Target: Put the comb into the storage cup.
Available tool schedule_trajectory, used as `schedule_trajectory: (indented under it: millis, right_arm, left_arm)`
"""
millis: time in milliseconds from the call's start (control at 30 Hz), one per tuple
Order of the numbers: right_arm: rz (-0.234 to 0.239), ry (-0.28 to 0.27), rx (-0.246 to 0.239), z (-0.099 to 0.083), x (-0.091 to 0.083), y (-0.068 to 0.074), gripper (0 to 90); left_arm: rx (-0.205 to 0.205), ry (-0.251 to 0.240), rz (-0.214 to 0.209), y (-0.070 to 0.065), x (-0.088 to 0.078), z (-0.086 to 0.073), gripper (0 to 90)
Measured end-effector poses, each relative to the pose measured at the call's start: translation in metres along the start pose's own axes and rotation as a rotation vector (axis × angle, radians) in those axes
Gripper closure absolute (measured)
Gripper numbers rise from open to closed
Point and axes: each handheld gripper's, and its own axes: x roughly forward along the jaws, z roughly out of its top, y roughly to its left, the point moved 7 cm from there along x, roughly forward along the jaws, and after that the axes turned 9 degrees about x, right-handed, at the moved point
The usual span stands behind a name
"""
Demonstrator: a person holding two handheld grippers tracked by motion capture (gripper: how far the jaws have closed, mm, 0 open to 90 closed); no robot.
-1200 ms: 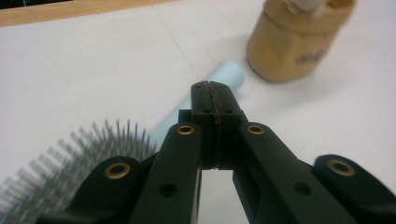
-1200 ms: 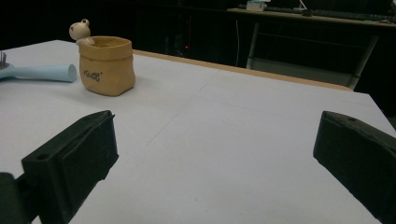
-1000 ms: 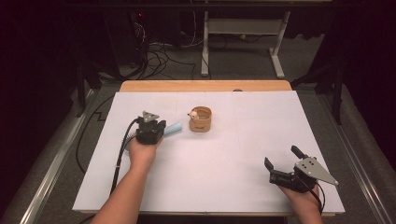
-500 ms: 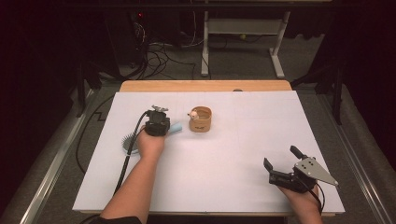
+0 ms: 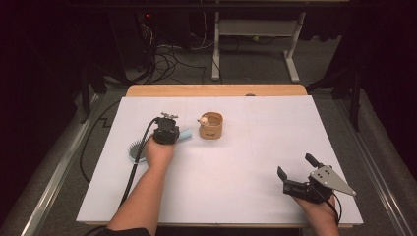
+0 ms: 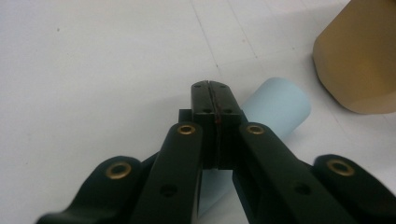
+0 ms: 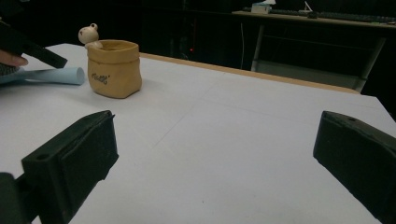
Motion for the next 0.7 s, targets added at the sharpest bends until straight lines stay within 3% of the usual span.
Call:
schedule_trajectory:
  millis: [100, 500, 700]
  right_arm:
    - [0.000, 0.000, 0.000, 0.000, 0.000, 0.000, 0.2]
    - [-0.001, -0.001, 0.000, 0.000, 0.000, 0.001, 0.2]
    - [-0.004, -0.002, 0.005, 0.000, -0.001, -0.001, 0.2]
  left_arm:
    - [0.000, 0.001, -0.003, 0.001, 0.000, -0.001, 90.0]
    - [0.064, 0.046, -0.063, -0.008, 0.001, -0.011, 90.0]
    - [0.101, 0.045, -0.078, -0.014, -0.006, -0.018, 90.0]
